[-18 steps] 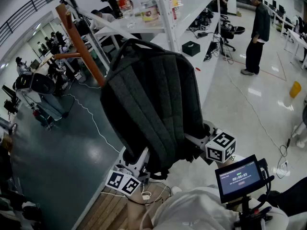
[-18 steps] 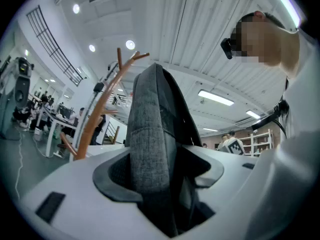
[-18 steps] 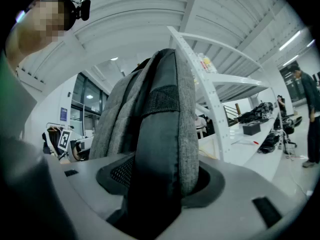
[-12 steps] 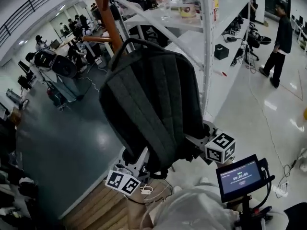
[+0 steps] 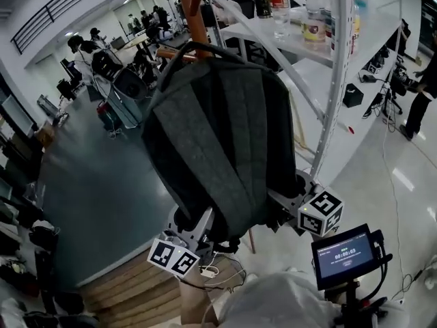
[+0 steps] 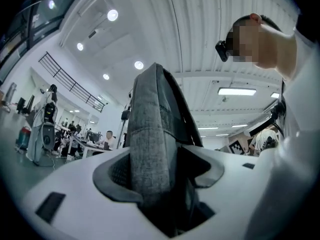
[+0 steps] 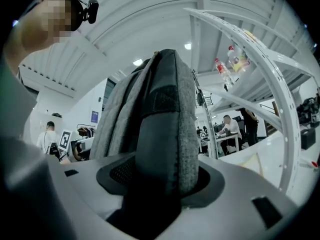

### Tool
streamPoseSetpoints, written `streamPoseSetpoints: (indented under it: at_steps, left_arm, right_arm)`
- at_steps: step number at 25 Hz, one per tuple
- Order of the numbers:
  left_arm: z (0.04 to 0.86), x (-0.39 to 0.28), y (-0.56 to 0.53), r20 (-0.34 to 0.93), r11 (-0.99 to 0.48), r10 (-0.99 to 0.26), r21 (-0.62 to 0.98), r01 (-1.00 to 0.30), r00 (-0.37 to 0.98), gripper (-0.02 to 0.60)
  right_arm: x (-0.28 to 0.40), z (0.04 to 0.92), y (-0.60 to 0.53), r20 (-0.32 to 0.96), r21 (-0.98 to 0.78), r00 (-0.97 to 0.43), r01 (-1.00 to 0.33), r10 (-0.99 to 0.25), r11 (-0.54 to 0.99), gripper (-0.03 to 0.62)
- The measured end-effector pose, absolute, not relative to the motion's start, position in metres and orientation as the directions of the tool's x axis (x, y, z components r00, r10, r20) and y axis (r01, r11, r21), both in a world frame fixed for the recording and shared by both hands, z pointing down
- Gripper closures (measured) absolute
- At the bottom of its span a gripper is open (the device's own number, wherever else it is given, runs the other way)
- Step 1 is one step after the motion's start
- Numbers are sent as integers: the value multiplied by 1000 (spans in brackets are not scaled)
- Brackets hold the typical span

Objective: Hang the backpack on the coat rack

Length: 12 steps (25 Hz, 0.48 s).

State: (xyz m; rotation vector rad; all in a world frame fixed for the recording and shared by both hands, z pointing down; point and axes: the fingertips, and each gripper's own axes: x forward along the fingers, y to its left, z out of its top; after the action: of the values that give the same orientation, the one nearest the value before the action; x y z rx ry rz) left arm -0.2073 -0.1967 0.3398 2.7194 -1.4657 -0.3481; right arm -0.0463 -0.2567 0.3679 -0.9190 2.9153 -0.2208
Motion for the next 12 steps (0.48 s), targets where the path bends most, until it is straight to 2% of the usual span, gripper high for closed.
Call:
streamPoseSetpoints:
  at_steps: [6,12]
  left_arm:
    - [274,-214,-201,-259,-574,-800,66,-816,542,304]
    - [243,-210,-215,-266,-600,-776,34,-799,572,304]
  right_arm:
    - [-52,297,-263,-116,-77,-819,-557,-562,827,330]
    - [-47,268,-273,-153,-68,-801,-575,-578,815,329]
